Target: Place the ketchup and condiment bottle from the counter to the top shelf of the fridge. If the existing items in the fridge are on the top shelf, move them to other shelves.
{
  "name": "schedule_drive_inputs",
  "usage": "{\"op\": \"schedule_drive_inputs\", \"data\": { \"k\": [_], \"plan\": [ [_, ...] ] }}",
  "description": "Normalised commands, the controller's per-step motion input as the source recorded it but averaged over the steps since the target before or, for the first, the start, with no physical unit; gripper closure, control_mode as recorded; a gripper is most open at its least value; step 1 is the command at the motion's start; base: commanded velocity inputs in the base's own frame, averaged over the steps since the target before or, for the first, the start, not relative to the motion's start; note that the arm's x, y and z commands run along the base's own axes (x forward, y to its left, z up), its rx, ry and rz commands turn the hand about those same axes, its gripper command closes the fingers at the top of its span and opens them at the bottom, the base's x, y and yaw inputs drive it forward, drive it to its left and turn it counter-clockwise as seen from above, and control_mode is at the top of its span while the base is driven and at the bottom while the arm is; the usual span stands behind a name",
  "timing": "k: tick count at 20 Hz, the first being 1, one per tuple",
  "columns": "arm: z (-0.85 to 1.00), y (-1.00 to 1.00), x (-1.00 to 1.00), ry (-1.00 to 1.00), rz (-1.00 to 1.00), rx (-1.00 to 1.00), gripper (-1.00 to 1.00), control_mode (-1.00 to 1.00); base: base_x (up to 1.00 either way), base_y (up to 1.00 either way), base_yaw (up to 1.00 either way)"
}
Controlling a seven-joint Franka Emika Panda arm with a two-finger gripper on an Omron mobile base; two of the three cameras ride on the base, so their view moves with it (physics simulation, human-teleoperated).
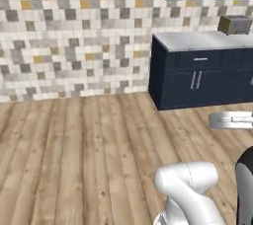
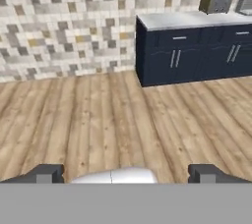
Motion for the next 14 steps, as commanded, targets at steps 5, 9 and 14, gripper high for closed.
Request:
{"op": "schedule_drive_inputs", "data": {
  "k": [5,9,14],
  "plan": [
    [0.0,0.0,0.0,0.0,0.0,0.0,-1.0,1.0,0.03,0.0,-0.89],
    [0.0,0.0,0.0,0.0,0.0,0.0,-1.0,1.0,0.0,0.0,-0.98],
    [0.0,0.0,0.0,0.0,0.0,0.0,-1.0,1.0,0.0,0.0,-0.94]
  ]
}}
